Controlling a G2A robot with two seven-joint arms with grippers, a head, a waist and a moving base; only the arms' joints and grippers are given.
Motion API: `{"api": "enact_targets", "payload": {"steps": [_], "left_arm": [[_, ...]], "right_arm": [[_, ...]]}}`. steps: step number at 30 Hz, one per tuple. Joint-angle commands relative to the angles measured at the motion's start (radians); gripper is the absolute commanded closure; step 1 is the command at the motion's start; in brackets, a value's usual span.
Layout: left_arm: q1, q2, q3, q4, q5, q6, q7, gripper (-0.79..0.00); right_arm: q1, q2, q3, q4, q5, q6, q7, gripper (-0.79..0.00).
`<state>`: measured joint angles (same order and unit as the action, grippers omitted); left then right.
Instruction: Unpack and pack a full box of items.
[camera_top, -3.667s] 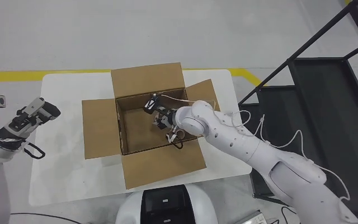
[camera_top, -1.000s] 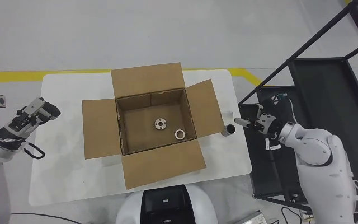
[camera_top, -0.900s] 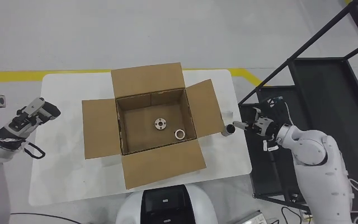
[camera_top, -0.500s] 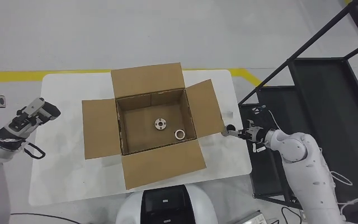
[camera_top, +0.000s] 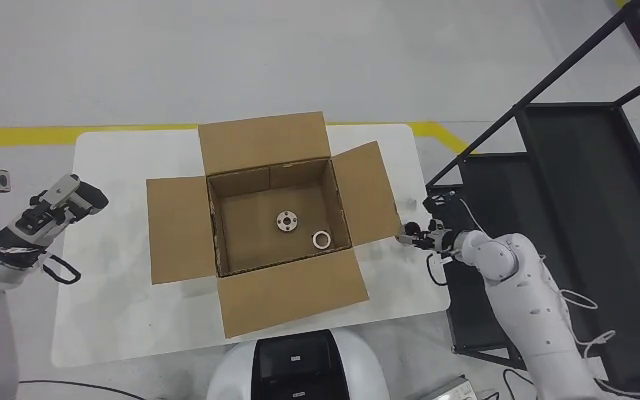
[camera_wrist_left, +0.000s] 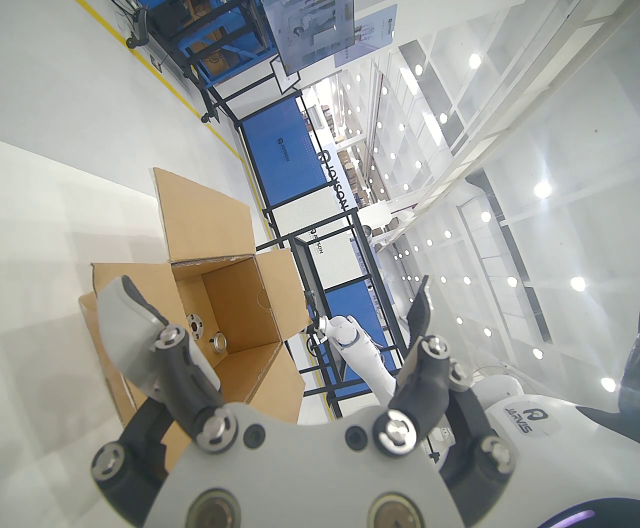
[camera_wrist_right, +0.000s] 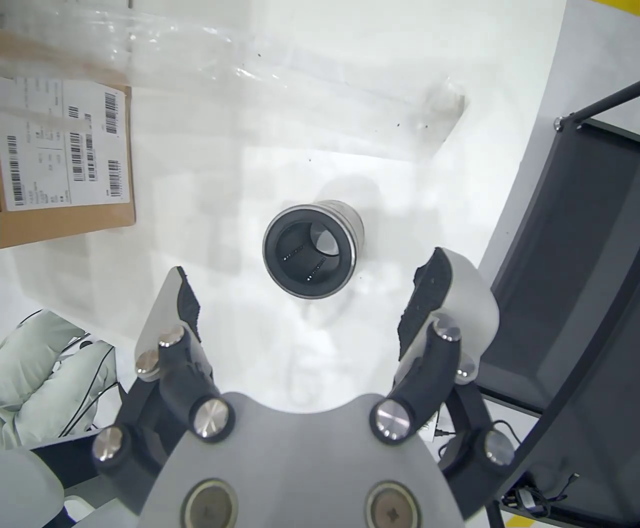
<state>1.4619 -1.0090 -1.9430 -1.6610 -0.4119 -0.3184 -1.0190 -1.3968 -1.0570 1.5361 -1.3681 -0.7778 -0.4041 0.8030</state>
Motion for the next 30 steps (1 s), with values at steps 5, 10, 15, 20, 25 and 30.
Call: {"api": "enact_targets", "payload": {"steps": [5,10,15,20,25,30], "left_arm": [[0.000,0.000,0.000,0.000,0.000,0.000,0.000,-0.785],[0.000,0.000,0.000,0.000,0.000,0.000,0.000,-0.785],[0.000,0.000,0.000,0.000,0.000,0.000,0.000,-0.785],[0.000,0.000,0.000,0.000,0.000,0.000,0.000,-0.785],[0.000,0.000,0.000,0.000,0.000,0.000,0.000,-0.785],[0.000,0.000,0.000,0.000,0.000,0.000,0.000,-0.785]], "right_arm": [[0.053,-0.005,-0.055,0.038,-0.040,0.030,-0.018,-0.785],[0.090,-0.008,-0.096,0.062,-0.096,0.072,-0.012,-0.785],[0.113,-0.010,-0.118,0.087,-0.103,0.094,0.012,-0.259],[0.114,-0.006,-0.113,0.091,-0.103,0.098,0.024,0.000],[0.103,-0.002,-0.103,0.081,-0.088,0.091,0.018,0.000],[0.078,0.003,-0.086,0.039,-0.073,0.075,0.004,0.000]]}}
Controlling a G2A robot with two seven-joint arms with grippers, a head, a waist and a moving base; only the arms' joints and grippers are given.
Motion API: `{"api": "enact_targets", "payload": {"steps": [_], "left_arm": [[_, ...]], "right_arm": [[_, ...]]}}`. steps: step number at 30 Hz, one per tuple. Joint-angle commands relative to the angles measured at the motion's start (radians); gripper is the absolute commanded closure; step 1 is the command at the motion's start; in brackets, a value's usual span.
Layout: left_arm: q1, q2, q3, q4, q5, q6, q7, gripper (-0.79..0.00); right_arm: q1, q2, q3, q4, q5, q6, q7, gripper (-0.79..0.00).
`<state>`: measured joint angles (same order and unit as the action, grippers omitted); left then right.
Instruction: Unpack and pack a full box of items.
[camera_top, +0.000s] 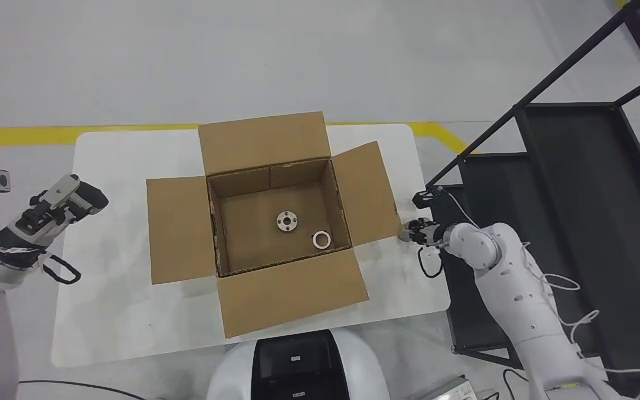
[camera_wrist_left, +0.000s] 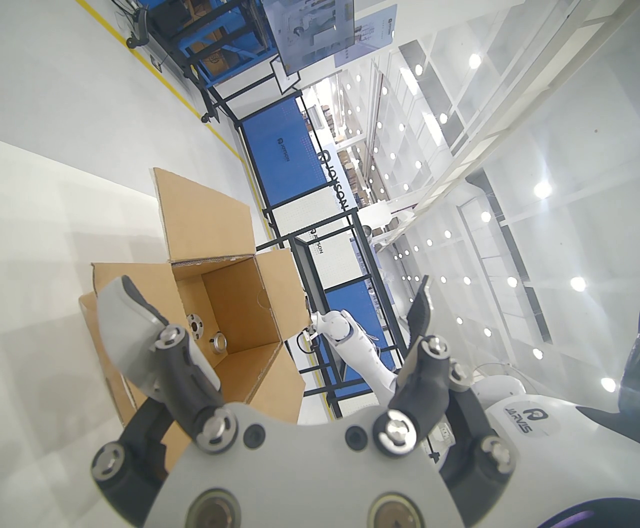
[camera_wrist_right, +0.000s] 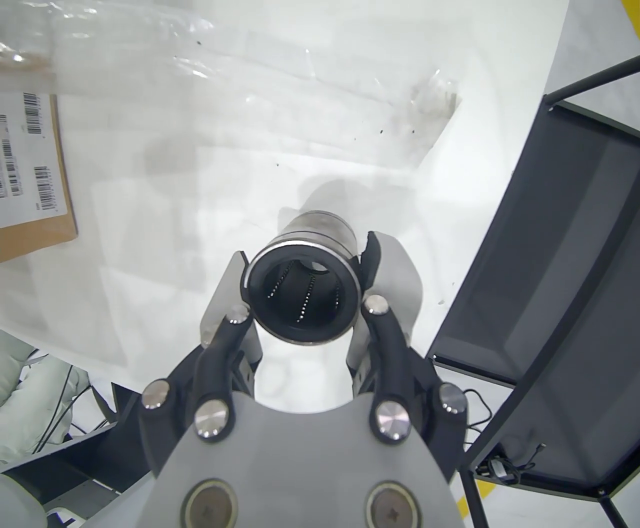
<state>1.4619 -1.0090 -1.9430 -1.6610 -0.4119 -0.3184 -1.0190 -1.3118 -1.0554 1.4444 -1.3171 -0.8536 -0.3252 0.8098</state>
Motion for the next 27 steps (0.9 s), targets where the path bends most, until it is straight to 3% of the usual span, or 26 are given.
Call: {"api": "enact_targets", "payload": {"steps": [1,5,14,18,23,27], "left_arm": [[0.000,0.000,0.000,0.000,0.000,0.000,0.000,-0.785],[0.000,0.000,0.000,0.000,0.000,0.000,0.000,-0.785],[0.000,0.000,0.000,0.000,0.000,0.000,0.000,-0.785],[0.000,0.000,0.000,0.000,0.000,0.000,0.000,-0.785],[0.000,0.000,0.000,0.000,0.000,0.000,0.000,-0.785],[0.000,0.000,0.000,0.000,0.000,0.000,0.000,-0.785]], "right_arm": [[-0.016,0.003,0.014,-0.030,0.009,-0.007,-0.007,0.000],[-0.082,0.015,0.079,-0.147,0.008,0.007,-0.041,0.000],[-0.335,0.032,0.297,-0.597,-0.053,0.133,-0.140,0.000],[-0.411,0.030,0.366,-0.753,-0.023,0.144,-0.192,0.000],[-0.430,0.030,0.379,-0.887,0.016,0.094,-0.197,0.000],[-0.358,0.033,0.308,-0.914,0.014,0.063,-0.147,0.000]]}}
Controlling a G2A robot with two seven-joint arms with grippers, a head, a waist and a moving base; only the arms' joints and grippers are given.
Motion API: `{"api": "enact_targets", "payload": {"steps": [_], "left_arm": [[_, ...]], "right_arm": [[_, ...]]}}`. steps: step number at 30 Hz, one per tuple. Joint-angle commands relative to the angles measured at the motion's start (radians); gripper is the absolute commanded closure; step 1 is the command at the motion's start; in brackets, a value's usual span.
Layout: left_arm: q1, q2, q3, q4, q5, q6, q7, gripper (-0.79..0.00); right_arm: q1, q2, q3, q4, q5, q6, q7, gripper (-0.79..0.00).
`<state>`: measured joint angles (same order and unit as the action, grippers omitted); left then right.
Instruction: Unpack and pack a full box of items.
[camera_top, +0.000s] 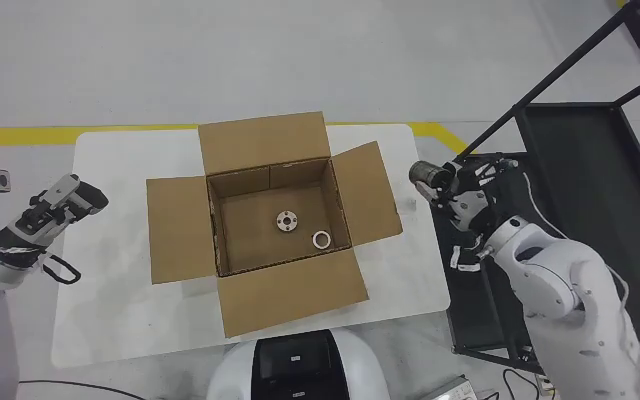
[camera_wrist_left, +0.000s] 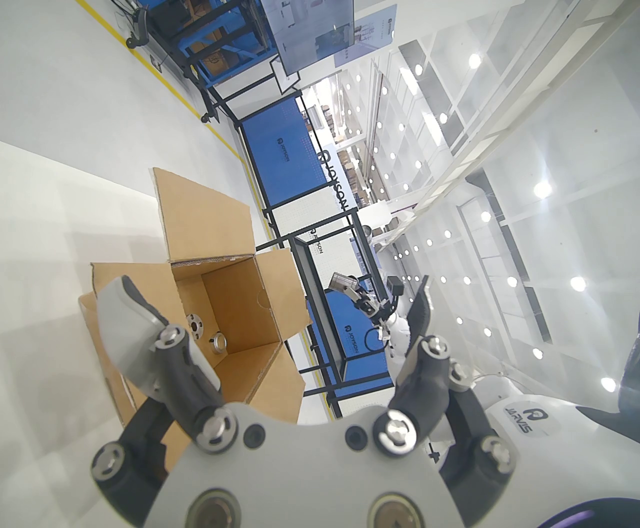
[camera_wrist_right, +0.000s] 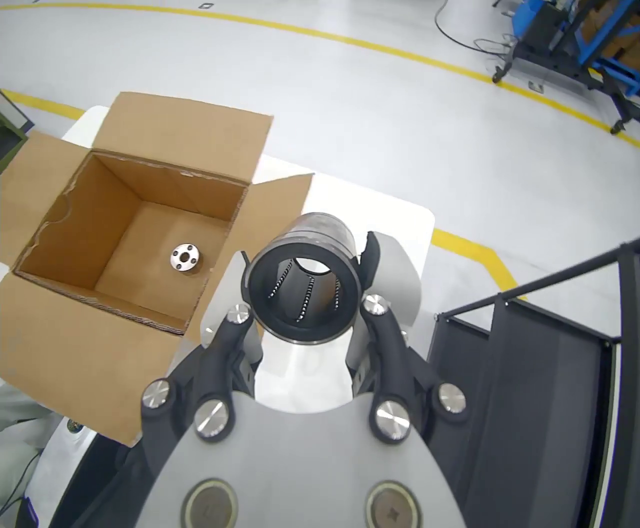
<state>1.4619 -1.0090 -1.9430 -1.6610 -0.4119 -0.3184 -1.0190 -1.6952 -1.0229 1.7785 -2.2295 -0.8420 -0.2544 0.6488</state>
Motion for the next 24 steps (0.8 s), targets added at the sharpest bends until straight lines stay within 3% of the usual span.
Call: {"api": "enact_targets", "payload": {"steps": [1,11,18,24], "left_arm": [[0.000,0.000,0.000,0.000,0.000,0.000,0.000,-0.785],[0.000,0.000,0.000,0.000,0.000,0.000,0.000,-0.785],[0.000,0.000,0.000,0.000,0.000,0.000,0.000,-0.785],[0.000,0.000,0.000,0.000,0.000,0.000,0.000,-0.785]], "right_arm": [[0.053,0.001,-0.054,0.000,-0.001,-0.013,0.031,0.000],[0.382,-0.016,-0.464,0.097,-0.077,-0.032,0.202,0.000],[0.615,-0.065,-0.767,0.295,-0.149,0.033,0.275,0.000],[0.761,-0.119,-0.947,0.475,-0.197,0.100,0.290,0.000]]}}
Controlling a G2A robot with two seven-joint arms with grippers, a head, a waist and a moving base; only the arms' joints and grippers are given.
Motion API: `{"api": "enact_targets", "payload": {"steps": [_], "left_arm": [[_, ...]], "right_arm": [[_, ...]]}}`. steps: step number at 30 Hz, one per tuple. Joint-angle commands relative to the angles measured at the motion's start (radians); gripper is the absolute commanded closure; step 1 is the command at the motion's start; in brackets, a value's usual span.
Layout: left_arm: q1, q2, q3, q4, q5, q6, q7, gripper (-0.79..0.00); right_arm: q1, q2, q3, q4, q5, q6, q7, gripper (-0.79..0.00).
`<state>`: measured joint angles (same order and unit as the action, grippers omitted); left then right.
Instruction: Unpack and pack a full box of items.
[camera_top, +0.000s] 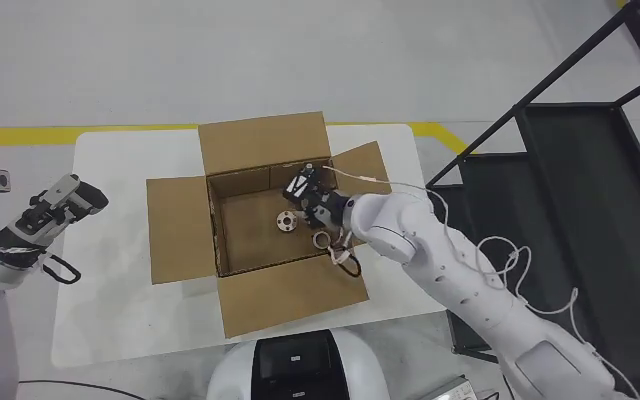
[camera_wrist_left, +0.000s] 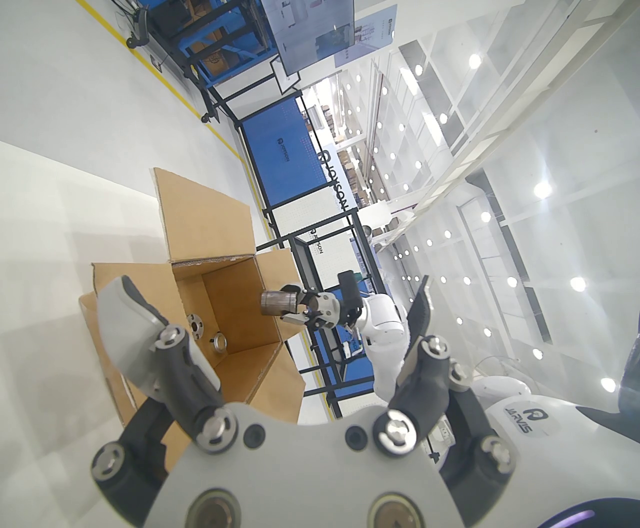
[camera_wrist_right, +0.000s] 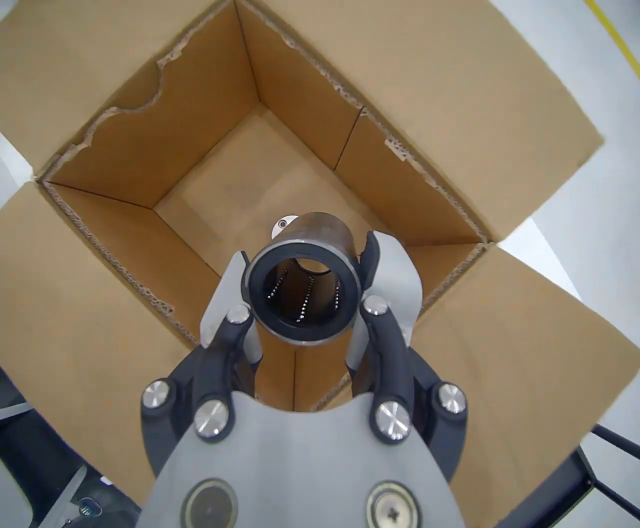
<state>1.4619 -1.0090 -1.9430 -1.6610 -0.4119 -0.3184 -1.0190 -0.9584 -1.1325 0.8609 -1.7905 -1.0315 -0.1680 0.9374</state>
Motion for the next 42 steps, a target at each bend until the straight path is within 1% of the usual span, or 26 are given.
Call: {"api": "enact_targets", "payload": {"steps": [1,6,10,19,28,31,32,33,34,38,42], "left_arm": [[0.000,0.000,0.000,0.000,0.000,0.000,0.000,-0.785],[0.000,0.000,0.000,0.000,0.000,0.000,0.000,-0.785],[0.000,0.000,0.000,0.000,0.000,0.000,0.000,-0.785],[0.000,0.000,0.000,0.000,0.000,0.000,0.000,-0.785],[0.000,0.000,0.000,0.000,0.000,0.000,0.000,-0.785],[0.000,0.000,0.000,0.000,0.000,0.000,0.000,-0.785],[0.000,0.000,0.000,0.000,0.000,0.000,0.000,-0.785],[0.000,0.000,0.000,0.000,0.000,0.000,0.000,-0.785],[0.000,0.000,0.000,0.000,0.000,0.000,0.000,-0.785],[0.000,0.000,0.000,0.000,0.000,0.000,0.000,-0.785],[0.000,0.000,0.000,0.000,0.000,0.000,0.000,-0.785]], "right_arm": [[0.044,-0.018,-0.052,0.068,-0.008,0.023,0.000,0.000],[0.133,-0.065,-0.150,0.232,-0.051,0.100,0.000,0.000],[0.186,-0.104,-0.194,0.361,-0.001,0.134,-0.017,0.000],[0.251,-0.177,-0.261,0.585,0.091,0.132,-0.078,0.000],[0.286,-0.228,-0.286,0.719,0.141,0.116,-0.119,0.000],[0.291,-0.239,-0.288,0.749,0.149,0.108,-0.129,-0.277],[0.293,-0.243,-0.289,0.757,0.150,0.107,-0.131,-0.486],[0.294,-0.246,-0.287,0.764,0.153,0.107,-0.136,-0.770],[0.296,-0.248,-0.287,0.770,0.153,0.106,-0.139,-0.785],[0.298,-0.252,-0.273,0.770,0.147,0.101,-0.149,-0.785],[0.284,-0.241,-0.244,0.728,0.126,0.098,-0.144,-0.785]]}}
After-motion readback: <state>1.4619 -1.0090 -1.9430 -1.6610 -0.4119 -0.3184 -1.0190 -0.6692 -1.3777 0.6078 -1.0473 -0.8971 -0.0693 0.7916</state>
